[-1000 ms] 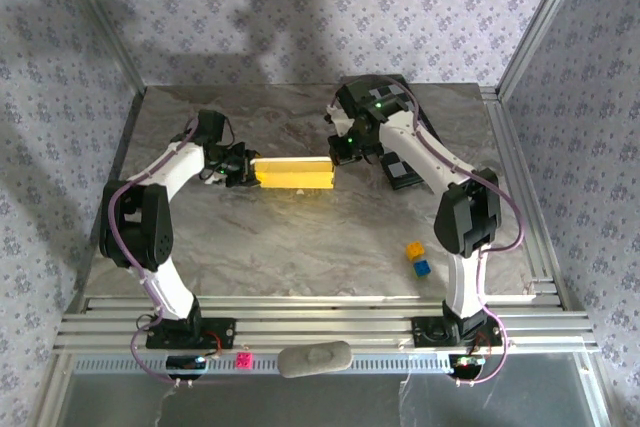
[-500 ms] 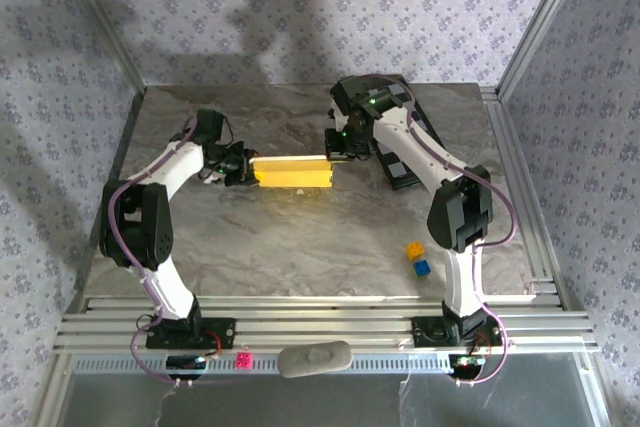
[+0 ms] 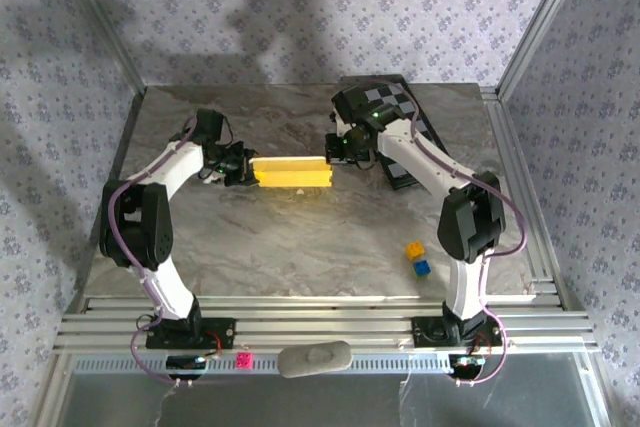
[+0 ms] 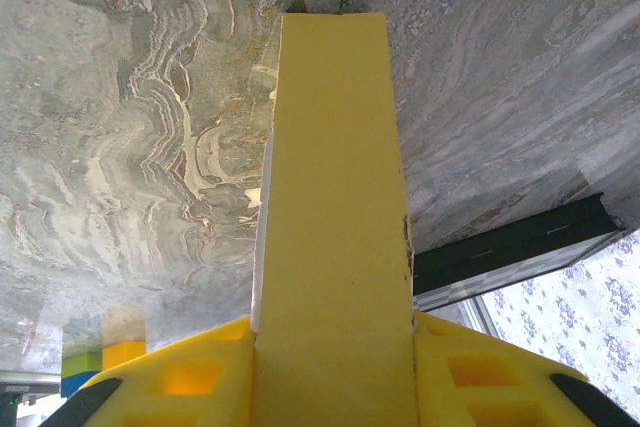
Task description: Fold the paper box
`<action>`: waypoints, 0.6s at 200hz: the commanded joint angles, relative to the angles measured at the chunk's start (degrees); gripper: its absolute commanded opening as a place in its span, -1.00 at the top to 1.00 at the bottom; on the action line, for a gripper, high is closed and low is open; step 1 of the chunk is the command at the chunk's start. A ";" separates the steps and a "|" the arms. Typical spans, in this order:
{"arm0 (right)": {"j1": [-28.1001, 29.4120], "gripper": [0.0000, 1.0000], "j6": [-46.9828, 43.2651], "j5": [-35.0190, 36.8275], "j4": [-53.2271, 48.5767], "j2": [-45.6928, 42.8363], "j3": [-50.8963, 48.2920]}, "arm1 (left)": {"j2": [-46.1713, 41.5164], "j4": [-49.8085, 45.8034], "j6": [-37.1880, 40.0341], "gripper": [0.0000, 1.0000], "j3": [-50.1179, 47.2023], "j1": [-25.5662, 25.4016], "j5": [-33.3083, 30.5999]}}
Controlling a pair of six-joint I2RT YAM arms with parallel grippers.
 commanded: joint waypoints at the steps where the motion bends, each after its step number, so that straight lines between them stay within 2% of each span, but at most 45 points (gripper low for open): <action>1: 1.28 1.00 -0.78 0.46 5.04 -1.60 -3.57 | 0.72 -0.93 0.91 0.45 1.16 -0.34 1.04; 79: 3.38 1.00 -5.70 3.45 12.67 -6.30 -13.88 | 0.98 -0.59 0.57 0.45 0.91 -0.27 0.96; 120: 4.10 1.00 -10.11 4.08 20.86 -9.41 -21.92 | 1.07 -0.11 0.03 0.46 0.88 -0.17 0.86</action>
